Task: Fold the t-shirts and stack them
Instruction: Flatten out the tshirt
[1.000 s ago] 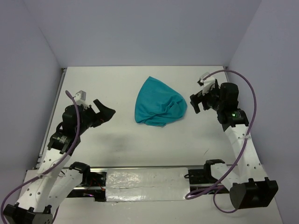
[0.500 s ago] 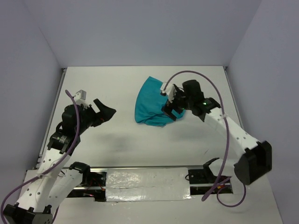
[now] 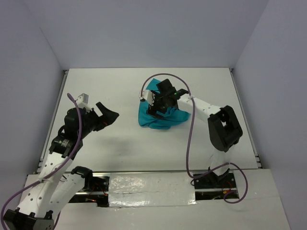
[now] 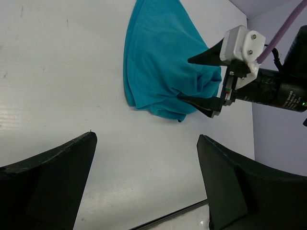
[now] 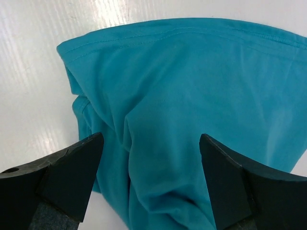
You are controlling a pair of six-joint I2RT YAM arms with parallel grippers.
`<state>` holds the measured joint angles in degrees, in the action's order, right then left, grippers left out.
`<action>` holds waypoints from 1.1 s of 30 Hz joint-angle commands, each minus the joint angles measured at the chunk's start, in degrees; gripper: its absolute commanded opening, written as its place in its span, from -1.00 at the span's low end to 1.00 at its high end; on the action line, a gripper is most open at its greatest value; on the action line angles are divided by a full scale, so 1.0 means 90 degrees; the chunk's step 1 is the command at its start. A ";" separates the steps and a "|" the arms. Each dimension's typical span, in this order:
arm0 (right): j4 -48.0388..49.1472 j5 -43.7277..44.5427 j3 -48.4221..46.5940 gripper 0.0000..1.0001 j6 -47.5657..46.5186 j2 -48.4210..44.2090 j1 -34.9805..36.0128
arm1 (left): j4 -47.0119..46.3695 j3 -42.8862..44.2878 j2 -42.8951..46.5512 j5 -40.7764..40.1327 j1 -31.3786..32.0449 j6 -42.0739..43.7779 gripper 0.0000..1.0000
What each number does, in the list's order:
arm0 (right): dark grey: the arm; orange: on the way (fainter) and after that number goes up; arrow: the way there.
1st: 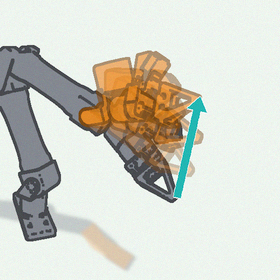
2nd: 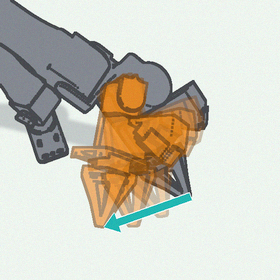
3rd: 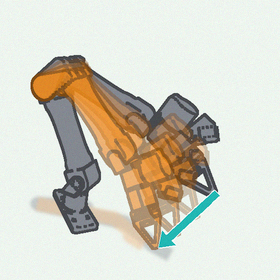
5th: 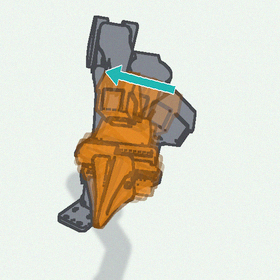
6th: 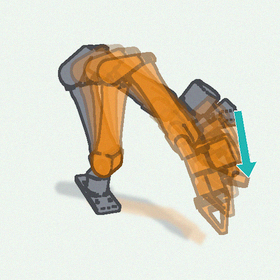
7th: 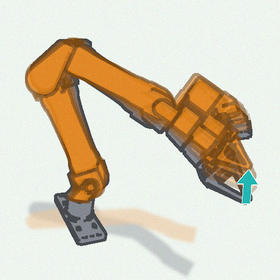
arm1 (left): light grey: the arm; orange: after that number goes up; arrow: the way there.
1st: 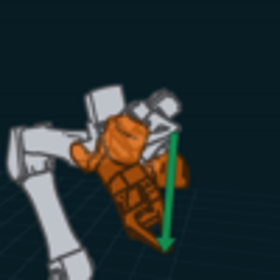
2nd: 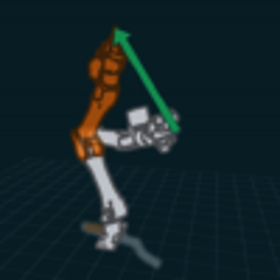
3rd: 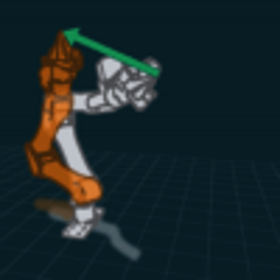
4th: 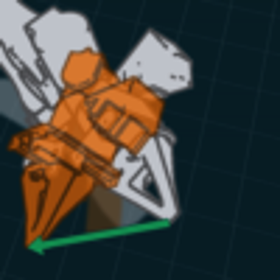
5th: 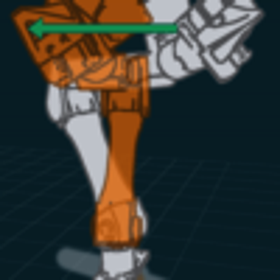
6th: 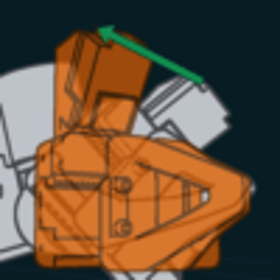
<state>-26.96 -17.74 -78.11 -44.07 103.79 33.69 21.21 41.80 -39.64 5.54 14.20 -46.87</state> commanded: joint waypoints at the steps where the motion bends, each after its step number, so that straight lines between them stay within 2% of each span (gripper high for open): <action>1: 0.0212 0.0329 -0.0316 0.76 -0.0337 0.0225 0.0152 | -0.0208 -0.0035 -0.0078 -0.0040 0.0034 -0.0056 0.99; 4: 0.0242 0.0486 -0.0393 0.73 -0.0415 0.0460 0.0211 | -0.0247 -0.0055 -0.0127 -0.0030 0.0034 -0.0046 0.99; 10: -0.0207 0.0730 -0.0921 0.33 -0.0503 0.1016 0.0211 | -0.0306 -0.0094 -0.0127 -0.0030 0.0034 -0.0036 0.99; 13: -0.0130 0.0818 -0.0980 0.10 -0.0454 0.1027 0.0211 | -0.0374 -0.0152 -0.0127 0.0009 0.0034 -0.0056 0.99; 14: -0.0081 0.0857 -0.0941 -0.18 -0.0454 0.1007 0.0211 | -0.0394 -0.0172 -0.0137 0.0009 0.0034 -0.0065 0.99; 15: -0.0081 0.0877 -0.0950 -0.31 -0.0454 0.0988 0.0211 | -0.0423 -0.0191 -0.0137 0.0019 0.0034 -0.0085 0.99; 20: -0.0139 0.0916 -0.0892 -0.69 -0.0601 0.0900 0.0202 | -0.0589 -0.0240 -0.0205 0.0156 0.0034 -0.0114 0.99; 24: -0.0149 0.0429 -0.0911 -0.77 -0.0378 0.0229 0.0211 | -0.0648 -0.0269 -0.0196 0.0244 0.0034 -0.0143 0.99; 27: -0.0422 -0.0252 -0.1592 -0.81 0.0070 -0.0318 0.0202 | -0.0726 -0.0338 -0.0098 0.0302 0.0034 -0.0173 0.99; 33: -0.0550 -0.1007 -0.2561 -0.83 0.0959 -0.0936 0.0192 | -0.0833 -0.0387 -0.0020 0.0400 0.0034 -0.0183 0.99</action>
<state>-32.49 -20.43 -95.90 -41.19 101.60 35.27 17.04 38.22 -40.84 7.79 14.20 -47.97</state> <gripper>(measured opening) 0.096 0.995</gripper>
